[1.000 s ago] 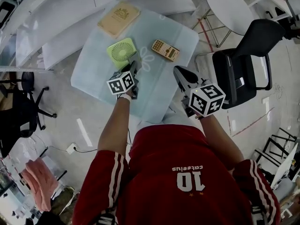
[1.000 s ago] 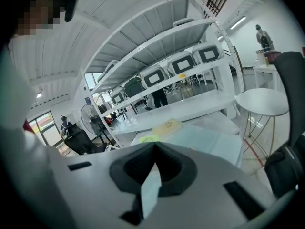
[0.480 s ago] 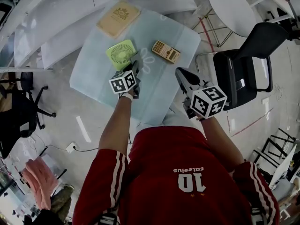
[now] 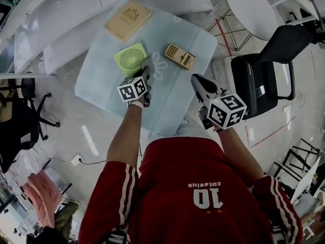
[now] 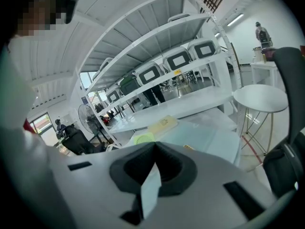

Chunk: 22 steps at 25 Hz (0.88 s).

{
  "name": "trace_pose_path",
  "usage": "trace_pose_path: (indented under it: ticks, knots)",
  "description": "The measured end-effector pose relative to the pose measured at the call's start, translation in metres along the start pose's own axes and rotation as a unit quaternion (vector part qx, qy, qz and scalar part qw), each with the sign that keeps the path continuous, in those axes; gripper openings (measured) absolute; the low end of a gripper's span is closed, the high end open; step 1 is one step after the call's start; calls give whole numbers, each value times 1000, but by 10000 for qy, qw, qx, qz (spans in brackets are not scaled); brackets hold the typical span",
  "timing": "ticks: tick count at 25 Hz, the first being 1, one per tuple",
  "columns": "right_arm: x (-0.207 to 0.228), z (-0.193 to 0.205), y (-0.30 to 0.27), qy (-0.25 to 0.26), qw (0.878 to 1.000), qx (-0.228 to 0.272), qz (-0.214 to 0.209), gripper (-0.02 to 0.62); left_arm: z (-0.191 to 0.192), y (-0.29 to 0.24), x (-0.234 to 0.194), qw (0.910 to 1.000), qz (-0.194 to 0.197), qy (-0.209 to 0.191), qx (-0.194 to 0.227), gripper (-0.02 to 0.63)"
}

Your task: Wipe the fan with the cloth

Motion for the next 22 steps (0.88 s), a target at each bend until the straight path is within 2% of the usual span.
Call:
trace_pose_path:
  ticks: [22]
  knots:
    - [-9,0,-3,83,9999,-75,-82,5,3,16,-14,9999,-138,60,73,23]
Point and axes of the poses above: the fingertips, and each gripper's own axes: y backward along the fingers, x to its right, z out of its underside, the point moved 7 cm from there along y, backward along the fingers, and after that the axes turned 6 degrees about -z, right-handed, at the moved point
